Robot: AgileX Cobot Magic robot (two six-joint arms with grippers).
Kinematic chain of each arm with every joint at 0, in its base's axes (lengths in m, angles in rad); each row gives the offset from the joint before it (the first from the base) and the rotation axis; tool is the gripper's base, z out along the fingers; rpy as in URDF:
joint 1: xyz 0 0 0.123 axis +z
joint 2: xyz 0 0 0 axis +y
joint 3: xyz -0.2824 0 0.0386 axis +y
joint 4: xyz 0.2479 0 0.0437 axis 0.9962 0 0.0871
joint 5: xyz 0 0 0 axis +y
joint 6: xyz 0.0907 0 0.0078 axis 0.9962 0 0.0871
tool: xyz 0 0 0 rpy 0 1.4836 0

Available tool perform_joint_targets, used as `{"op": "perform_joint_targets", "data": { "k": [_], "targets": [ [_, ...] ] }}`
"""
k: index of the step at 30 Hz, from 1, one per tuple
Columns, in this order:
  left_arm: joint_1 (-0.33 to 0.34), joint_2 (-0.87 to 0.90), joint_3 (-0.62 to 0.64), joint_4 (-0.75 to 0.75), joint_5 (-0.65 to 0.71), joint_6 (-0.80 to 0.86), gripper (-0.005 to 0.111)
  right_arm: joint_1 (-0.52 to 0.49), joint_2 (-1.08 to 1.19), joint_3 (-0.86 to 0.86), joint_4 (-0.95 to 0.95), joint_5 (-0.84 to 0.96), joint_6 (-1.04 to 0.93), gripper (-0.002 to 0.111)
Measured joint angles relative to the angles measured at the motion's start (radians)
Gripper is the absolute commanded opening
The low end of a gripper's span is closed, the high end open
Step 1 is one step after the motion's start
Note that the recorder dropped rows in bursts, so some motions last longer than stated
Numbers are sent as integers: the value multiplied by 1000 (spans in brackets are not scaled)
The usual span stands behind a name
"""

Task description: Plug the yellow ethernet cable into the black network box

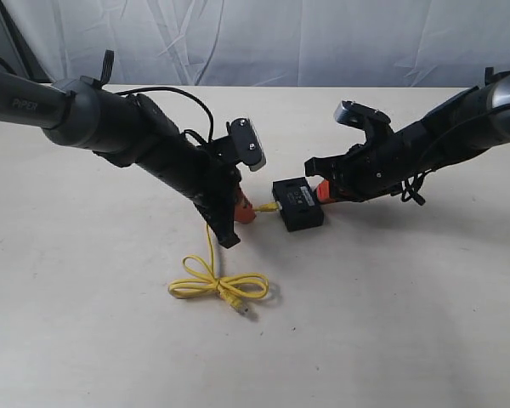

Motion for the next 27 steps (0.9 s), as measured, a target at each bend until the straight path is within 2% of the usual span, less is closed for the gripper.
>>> {"op": "perform_joint_targets", "data": {
  "k": [23, 27],
  "targets": [
    [0, 2, -6, 2, -8, -4, 0, 7, 0, 0, 6, -35, 4, 0],
    [0, 2, -6, 2, -10, -4, 14, 11, 0, 0, 6, -42, 7, 0]
  ]
}}
